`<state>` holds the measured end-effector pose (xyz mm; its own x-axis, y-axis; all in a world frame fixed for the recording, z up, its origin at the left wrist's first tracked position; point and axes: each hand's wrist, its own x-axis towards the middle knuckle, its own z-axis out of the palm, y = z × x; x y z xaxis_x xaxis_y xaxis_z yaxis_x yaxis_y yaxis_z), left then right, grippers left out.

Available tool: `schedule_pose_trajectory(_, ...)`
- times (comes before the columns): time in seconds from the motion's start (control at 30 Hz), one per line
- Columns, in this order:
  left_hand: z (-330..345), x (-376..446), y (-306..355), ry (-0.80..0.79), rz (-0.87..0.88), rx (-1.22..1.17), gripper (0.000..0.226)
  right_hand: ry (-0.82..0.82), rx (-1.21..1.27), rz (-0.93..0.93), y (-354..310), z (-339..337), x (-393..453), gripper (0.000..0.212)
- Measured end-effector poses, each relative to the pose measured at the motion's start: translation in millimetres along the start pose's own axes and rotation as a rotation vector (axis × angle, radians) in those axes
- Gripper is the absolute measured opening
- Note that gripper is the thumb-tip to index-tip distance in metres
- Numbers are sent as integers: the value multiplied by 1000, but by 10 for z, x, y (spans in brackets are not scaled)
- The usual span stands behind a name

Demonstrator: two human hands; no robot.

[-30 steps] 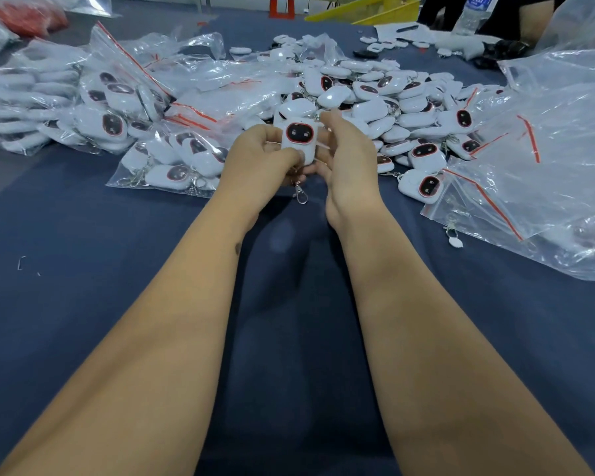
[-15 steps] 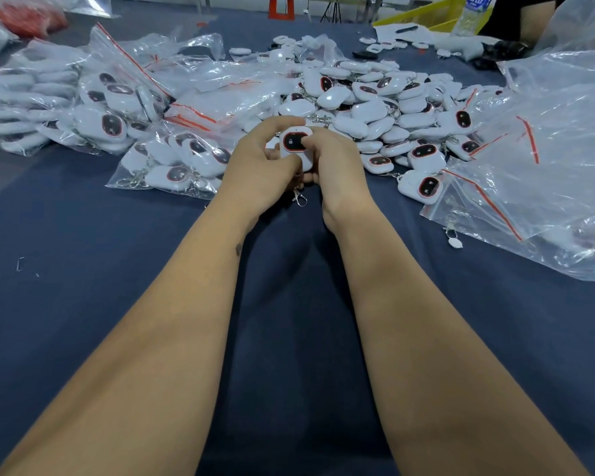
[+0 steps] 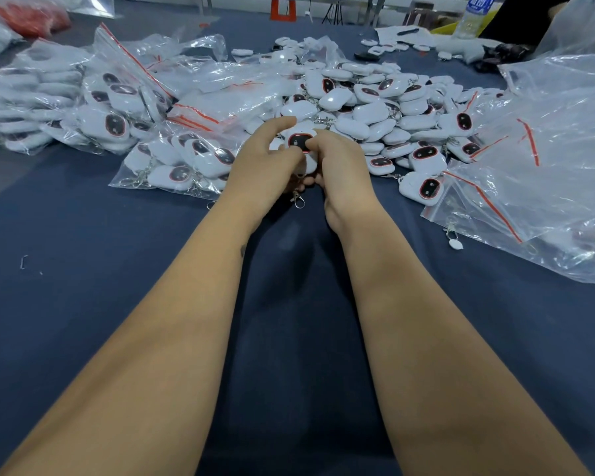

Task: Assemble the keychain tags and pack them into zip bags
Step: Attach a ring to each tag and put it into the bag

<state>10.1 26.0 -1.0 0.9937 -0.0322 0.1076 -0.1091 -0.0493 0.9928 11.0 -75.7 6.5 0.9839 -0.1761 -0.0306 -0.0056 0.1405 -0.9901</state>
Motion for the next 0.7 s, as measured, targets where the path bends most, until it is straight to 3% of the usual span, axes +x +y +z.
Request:
schedule_pose_trajectory(0.1,19,-24,46,-13,-34,-115,26,-7,2,-6,20,0,21,14)
schedule_pose_trajectory(0.4,32,-56,78,-33,-16,-127,29,-47,24,-65,65,-8,14,12)
schedule_pose_trajectory(0.57,18,-37,35,-33,8,-108,24,0,87,19,51,8,38,21)
schedule_pose_trajectory(0.7,14,-10,13,-9,25,-74,22,-20,88,1,35,8,18,16)
